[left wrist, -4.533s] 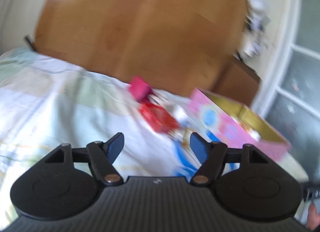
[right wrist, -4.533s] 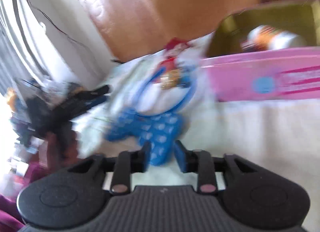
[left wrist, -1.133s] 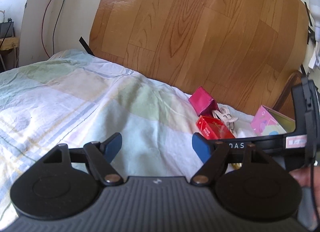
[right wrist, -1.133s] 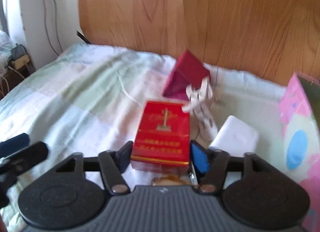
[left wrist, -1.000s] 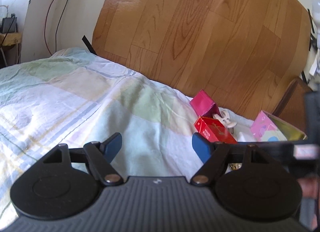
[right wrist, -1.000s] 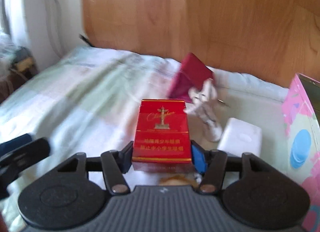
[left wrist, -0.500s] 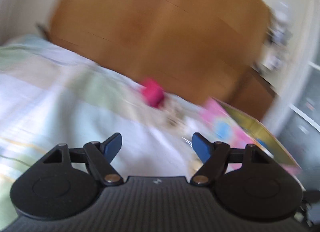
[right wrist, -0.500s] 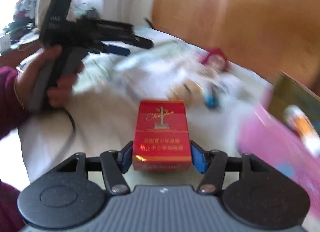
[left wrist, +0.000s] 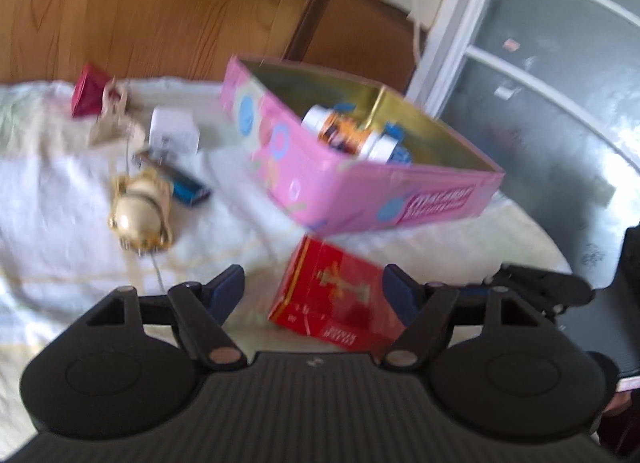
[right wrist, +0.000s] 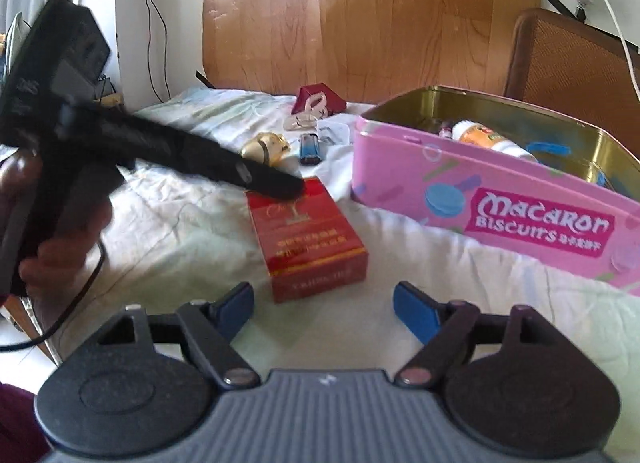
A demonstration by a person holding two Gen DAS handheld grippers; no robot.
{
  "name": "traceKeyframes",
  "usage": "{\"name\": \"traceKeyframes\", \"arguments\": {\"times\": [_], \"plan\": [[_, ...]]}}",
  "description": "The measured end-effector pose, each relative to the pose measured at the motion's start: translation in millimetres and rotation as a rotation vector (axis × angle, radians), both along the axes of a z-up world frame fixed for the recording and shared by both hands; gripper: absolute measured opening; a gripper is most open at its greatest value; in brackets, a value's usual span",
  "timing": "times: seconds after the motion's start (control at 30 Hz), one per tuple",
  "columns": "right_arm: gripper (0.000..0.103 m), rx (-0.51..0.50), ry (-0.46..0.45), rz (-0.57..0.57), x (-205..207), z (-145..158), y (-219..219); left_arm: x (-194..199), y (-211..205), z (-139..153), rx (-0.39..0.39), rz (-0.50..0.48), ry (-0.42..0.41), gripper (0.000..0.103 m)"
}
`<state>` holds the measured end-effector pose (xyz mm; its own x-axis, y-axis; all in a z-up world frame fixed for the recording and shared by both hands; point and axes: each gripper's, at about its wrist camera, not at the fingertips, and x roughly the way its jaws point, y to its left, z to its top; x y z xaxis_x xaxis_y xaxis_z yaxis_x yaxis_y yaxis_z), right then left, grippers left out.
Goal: Organize rigid objects
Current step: 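Carry the red pack into the pink tin and release it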
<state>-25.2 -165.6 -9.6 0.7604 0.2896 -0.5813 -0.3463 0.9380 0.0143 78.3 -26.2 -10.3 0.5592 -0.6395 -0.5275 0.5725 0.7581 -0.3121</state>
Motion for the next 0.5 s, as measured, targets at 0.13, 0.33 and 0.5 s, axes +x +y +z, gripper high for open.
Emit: {"name": "traceKeyframes", "arguments": {"times": [0.13, 0.33, 0.5], "plan": [[0.061, 0.005, -0.011, 0.019, 12, -5, 7, -5, 2, -3, -0.014, -0.003, 0.017, 0.059], [0.061, 0.057, -0.142, -0.009, 4, 18, -13, -6, -11, 37, -0.041, -0.02, -0.073, 0.058], [0.062, 0.073, -0.242, -0.13, 12, 47, -58, 18, -74, 73, -0.016, -0.101, -0.17, 0.058]]}}
